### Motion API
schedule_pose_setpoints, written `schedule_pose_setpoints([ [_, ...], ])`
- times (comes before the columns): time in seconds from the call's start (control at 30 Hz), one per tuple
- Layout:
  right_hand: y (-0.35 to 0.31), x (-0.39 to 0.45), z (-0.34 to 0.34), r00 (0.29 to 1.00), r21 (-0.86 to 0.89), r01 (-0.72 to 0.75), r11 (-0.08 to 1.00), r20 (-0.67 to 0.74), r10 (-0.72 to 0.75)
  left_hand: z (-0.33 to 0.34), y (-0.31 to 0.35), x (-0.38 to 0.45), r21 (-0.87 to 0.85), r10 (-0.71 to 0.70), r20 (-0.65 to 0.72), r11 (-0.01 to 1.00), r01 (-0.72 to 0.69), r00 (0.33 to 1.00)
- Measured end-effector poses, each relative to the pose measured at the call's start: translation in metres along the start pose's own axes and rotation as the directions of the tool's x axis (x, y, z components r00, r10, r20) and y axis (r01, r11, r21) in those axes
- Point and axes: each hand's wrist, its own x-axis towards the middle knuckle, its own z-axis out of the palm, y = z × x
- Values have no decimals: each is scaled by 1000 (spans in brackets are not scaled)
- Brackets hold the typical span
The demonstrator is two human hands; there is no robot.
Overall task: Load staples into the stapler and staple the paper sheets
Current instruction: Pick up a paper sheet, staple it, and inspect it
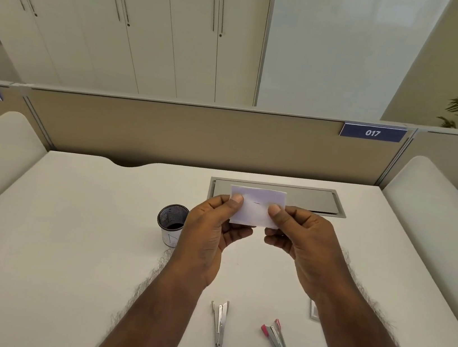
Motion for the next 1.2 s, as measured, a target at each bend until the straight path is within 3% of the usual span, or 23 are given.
schedule_pose_setpoints([
  [0.13,-7,-2,2,1000,7,1,1000,-6,-1,3,2,-2,76,45,-54,996,-41,998],
  [0.2,-9,-3,4,997,-45,56,997,-58,-59,4,0,-2,217,168,-169,968,-129,971],
  [0.27,-9,-4,8,970,-188,175,966,-134,-202,5,-5,-3,446,394,-272,860,-247,878],
  [0.33,-10,-8,13,910,-376,303,876,-158,-383,9,-8,-9,511,504,-244,793,-332,828],
  [0.43,-7,-15,22,811,-591,449,670,-44,-583,20,-9,-16,341,366,-43,880,-331,929],
  [0.5,-4,-19,27,796,-685,464,562,44,-604,23,-7,-18,187,281,72,939,-289,957],
  [0.67,-5,-23,29,807,-734,468,493,127,-577,20,7,-16,95,217,59,970,-222,974],
  [0.73,-8,-20,26,781,-737,450,503,52,-623,18,14,-14,121,190,40,974,-194,981],
  [0.8,-14,-15,21,803,-686,400,607,-57,-594,16,20,-12,166,183,43,968,-187,982],
  [0.87,-22,-8,16,895,-525,318,789,-110,-433,14,26,-12,224,180,78,955,-193,981],
  [0.93,-27,-3,13,965,-327,225,918,-57,-257,12,30,-11,263,179,103,944,-200,978],
  [1.07,-30,-2,7,993,-113,120,986,11,-120,12,36,-12,215,143,141,961,-171,980],
  [1.2,-31,-2,5,995,-79,101,992,30,-99,10,37,-13,211,104,180,967,-142,978],
])
